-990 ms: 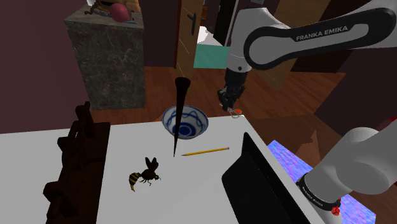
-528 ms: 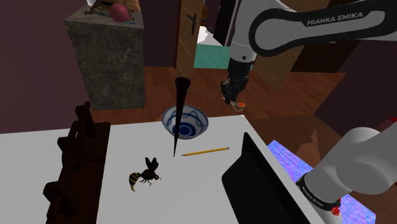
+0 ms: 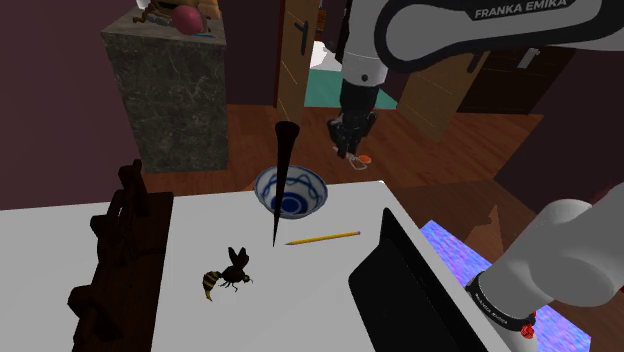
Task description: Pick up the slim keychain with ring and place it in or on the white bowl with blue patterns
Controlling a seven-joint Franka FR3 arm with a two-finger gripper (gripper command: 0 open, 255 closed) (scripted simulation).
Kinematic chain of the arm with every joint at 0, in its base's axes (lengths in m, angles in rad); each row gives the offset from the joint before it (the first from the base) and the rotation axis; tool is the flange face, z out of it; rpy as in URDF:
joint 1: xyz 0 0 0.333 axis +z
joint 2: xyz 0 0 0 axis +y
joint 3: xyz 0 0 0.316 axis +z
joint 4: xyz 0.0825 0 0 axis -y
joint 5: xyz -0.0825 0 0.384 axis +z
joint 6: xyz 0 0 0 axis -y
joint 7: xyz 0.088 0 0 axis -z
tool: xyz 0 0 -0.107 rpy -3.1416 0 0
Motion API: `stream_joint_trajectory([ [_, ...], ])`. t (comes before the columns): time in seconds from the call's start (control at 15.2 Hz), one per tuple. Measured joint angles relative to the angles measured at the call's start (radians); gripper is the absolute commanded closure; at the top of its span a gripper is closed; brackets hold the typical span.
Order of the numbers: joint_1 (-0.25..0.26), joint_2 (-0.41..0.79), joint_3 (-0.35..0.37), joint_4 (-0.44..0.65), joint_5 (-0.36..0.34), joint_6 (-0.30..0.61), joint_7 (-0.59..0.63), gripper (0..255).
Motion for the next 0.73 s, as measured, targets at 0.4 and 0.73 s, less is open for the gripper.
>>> stream_joint_trajectory([
  [0.4, 0.046, 0.149, 0.083, 0.168, -0.020, -0.022, 0.142, 255],
  [0.73, 0.065, 0.208, 0.108, 0.195, -0.035, 0.007, 0.193, 255],
])
